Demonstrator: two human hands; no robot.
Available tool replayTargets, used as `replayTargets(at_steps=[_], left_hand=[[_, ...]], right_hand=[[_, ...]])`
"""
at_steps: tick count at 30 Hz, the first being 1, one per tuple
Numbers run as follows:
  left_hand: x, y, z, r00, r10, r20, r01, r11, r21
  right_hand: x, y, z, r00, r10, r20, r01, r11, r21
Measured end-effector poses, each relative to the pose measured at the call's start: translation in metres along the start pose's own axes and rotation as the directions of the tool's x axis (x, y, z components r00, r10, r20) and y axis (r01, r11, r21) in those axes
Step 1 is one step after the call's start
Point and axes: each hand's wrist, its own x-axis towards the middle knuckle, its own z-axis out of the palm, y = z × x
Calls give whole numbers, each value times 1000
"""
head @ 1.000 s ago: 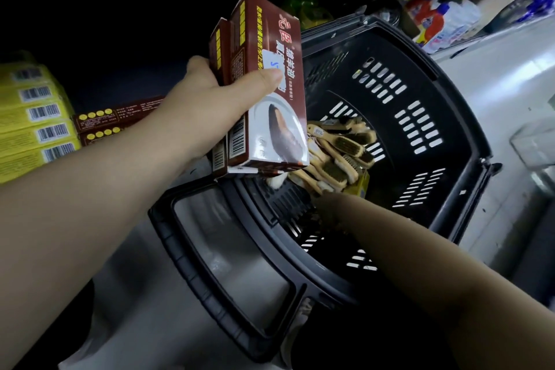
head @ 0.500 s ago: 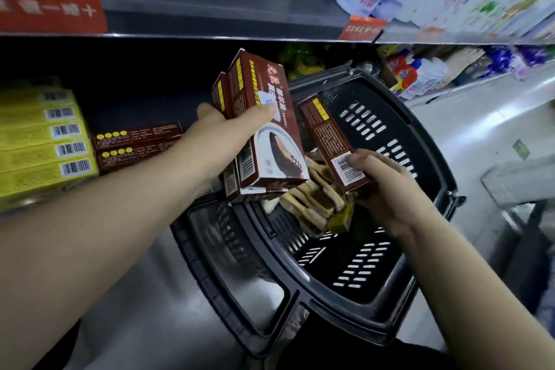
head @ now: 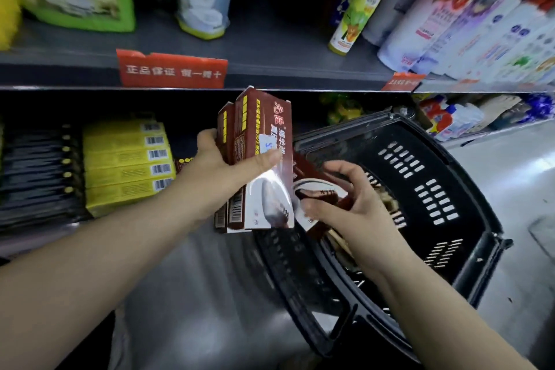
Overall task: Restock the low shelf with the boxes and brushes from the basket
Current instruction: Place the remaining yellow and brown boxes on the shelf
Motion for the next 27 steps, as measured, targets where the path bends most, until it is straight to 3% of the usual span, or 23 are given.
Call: replayTargets(at_steps=[4, 7, 11, 14, 17, 21, 24, 27], left_hand=[[-12, -15, -26, 997, -65, -39, 63, 997, -45], [-14, -25, -45, 984, -119, -131, 99, 984, -151], [-10, -39, -68, 958, -173, -229, 121, 967, -226], [-8, -45, -76, 939, -202, -278, 121, 952, -283], [-7, -44, -80, 938, -230, -260, 143, 939, -312], [-1, -45, -84, 933, -236, -271, 161, 949, -272], [7, -52, -86, 920, -266, -287, 203, 952, -230], [17, -56, -90, 914, -321, -249, 257, 931, -259]], right_hand=[[13, 2, 16, 997, 61, -49, -59, 997, 41], [21, -8, 18, 994, 105, 4, -104, 971, 213], [27, -16, 31, 990, 130, -56, -96, 905, 414], [29, -16, 52, 986, 159, 55, -166, 860, 482], [27, -16, 74, 939, 213, 269, -276, 935, 221], [34, -24, 93, 856, 254, 450, -172, 961, -215], [54, -29, 104, 828, 314, 464, -176, 932, -317], [90, -27, 116, 854, 371, 366, -248, 907, -341]])
